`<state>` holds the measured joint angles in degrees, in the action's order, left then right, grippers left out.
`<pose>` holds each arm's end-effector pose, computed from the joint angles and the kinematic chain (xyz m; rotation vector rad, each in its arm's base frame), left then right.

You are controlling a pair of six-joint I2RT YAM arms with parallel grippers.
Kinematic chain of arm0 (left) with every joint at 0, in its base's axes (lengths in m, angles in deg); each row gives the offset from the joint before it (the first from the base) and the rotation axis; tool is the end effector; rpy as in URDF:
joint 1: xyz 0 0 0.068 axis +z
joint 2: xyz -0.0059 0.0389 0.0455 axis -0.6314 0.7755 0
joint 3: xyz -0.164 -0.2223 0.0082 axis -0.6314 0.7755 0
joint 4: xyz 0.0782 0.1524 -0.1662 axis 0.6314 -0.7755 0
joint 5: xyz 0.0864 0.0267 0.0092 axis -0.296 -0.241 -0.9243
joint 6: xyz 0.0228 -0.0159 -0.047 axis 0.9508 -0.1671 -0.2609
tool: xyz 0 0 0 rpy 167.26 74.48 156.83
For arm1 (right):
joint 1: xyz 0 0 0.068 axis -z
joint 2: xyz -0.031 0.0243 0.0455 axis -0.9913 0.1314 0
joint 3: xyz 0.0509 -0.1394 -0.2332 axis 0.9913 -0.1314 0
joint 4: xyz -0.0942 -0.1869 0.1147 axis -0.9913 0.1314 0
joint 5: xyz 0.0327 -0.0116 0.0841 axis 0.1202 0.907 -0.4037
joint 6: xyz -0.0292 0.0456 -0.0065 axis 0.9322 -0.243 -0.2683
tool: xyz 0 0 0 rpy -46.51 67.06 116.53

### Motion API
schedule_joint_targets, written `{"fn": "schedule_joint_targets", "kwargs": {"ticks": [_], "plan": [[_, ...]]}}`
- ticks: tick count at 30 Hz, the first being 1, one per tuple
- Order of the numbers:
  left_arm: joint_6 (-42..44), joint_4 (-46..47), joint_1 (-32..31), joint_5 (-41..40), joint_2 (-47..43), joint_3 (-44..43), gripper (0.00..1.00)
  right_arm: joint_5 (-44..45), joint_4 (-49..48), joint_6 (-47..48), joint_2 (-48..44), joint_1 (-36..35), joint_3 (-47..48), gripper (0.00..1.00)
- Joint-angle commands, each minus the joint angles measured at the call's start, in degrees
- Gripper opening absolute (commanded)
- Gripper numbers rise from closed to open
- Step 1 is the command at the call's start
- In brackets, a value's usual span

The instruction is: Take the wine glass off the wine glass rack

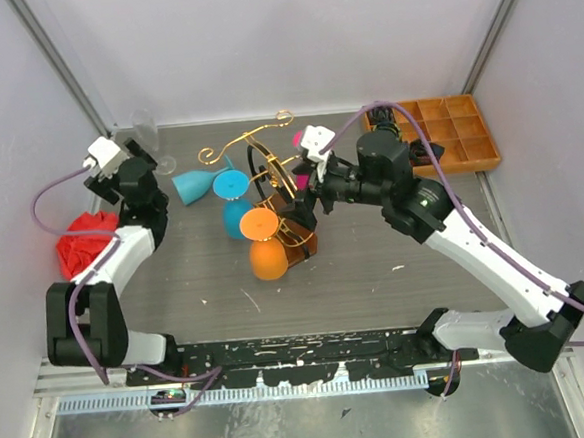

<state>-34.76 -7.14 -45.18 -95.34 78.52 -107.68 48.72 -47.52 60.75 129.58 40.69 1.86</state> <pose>0.2923 -0.0033 0.3079 -0.7533 1.3989 0.3861 0.1690 0.1710 0.4237 -1.1094 1.4886 0.7404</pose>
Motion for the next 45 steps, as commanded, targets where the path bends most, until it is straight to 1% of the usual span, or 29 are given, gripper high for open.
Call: {"fn": "schedule_joint_targets", "kwargs": {"ticks": [1,3,4,6,7,8,9,12,14,16,18,21,28,31,35,38,45], "plan": [[-4.1,-11.6,0.1,0.9,-4.9,1.3,0.98,-1.3,0.3,-2.4,-4.7,0.2,0.4,1.00],[-10.2,-20.8,0.1,6.1,-9.6,0.4,0.98,-1.4,0.6,-3.4,-5.7,0.2,0.4,1.00],[-13.0,-26.8,0.1,8.4,-11.6,-0.3,0.98,-1.1,0.8,-4.2,-5.9,0.2,0.5,1.00],[-19.3,-37.3,0.1,12.0,-13.8,-2.4,0.98,-0.8,1.5,-5.4,-6.0,0.3,1.0,0.99],[-21.1,-40.7,0.1,13.4,-15.1,-2.6,0.98,-0.9,2.1,-5.9,-5.9,0.2,1.5,0.99],[-23.2,-43.3,0.1,15.0,-16.7,-2.4,0.99,-1.0,2.7,-6.3,-5.7,0.2,2.0,0.99],[-24.5,-44.4,0.2,16.8,-18.4,-1.7,0.97,-1.1,3.3,-6.7,-5.7,0.2,2.6,1.00],[-28.1,-46.2,0.1,25.0,-22.2,0.4,0.84,-1.1,4.3,-7.3,-6.0,0.2,3.2,0.99],[-31.0,-47.0,0.1,30.4,-22.7,1.3,0.81,-0.9,4.1,-7.6,-6.4,0.2,3.4,0.99],[-33.3,-46.5,0.1,35.2,-22.5,2.7,0.79,-0.7,3.7,-8.1,-6.5,0.2,3.5,0.99],[-34.6,-42.4,0.1,37.2,-21.8,5.3,0.79,-0.7,3.2,-8.9,-6.7,0.3,3.6,1.00],[-35.1,-37.1,0.1,38.1,-19.2,7.5,0.79,-1.3,3.0,-10.3,-6.7,0.2,3.5,1.00],[-35.6,-25.5,2.0,40.2,-8.7,6.8,0.81,-1.0,4.9,-9.7,-7.1,0.2,4.0,0.99],[-34.1,-20.5,3.5,43.0,-2.2,4.4,0.80,-0.6,5.3,-9.1,-7.1,0.2,3.8,1.00],[-32.8,-18.3,5.0,45.8,6.8,-0.4,0.79,-0.7,5.5,-9.0,-6.2,0.2,3.6,1.00],[-32.7,-14.6,5.6,45.9,10.3,-1.9,0.78,-0.7,5.8,-8.6,-5.6,0.2,3.5,1.00],[-32.0,-13.0,6.8,47.1,18.6,-7.5,0.78,0.4,7.3,-6.6,-4.0,0.2,4.5,1.00]]}}
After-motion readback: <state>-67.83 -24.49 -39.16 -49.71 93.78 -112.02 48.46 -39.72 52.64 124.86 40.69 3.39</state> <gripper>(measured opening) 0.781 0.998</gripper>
